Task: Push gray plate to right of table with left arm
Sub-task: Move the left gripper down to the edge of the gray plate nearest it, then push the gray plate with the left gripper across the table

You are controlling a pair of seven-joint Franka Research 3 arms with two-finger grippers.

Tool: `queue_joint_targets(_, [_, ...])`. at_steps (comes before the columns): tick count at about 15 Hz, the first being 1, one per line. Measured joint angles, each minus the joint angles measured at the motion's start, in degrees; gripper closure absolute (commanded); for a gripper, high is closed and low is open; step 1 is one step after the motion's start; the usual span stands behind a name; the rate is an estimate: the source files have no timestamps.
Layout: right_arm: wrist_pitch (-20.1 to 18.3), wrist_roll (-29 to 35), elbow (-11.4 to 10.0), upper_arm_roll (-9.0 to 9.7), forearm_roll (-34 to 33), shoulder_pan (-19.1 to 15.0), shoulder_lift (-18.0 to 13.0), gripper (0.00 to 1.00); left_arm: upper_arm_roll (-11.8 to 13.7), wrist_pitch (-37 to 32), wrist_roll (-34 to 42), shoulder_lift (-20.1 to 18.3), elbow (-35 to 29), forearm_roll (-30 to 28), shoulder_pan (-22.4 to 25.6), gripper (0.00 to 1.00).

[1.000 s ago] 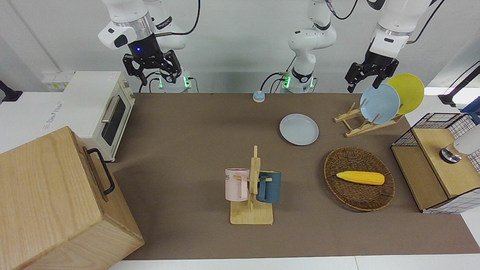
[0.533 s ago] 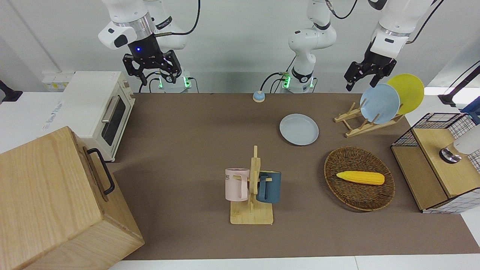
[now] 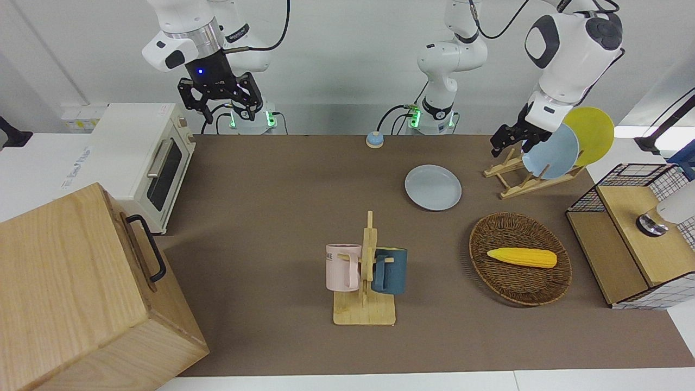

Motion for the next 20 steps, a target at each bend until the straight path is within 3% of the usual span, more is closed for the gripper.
queue_joint_targets(10, [0.0,0.0,0.0,0.00,0.0,0.0,0.0,0.005,0.0,13.2,0.5,-0.1,-14.5,-0.1,-1.4,0.02])
queue_joint_targets(20, [0.0,0.0,0.0,0.00,0.0,0.0,0.0,0.005,-0.4,26.8,1.4,-0.3,-28.2,-3.8,-2.0,0.07])
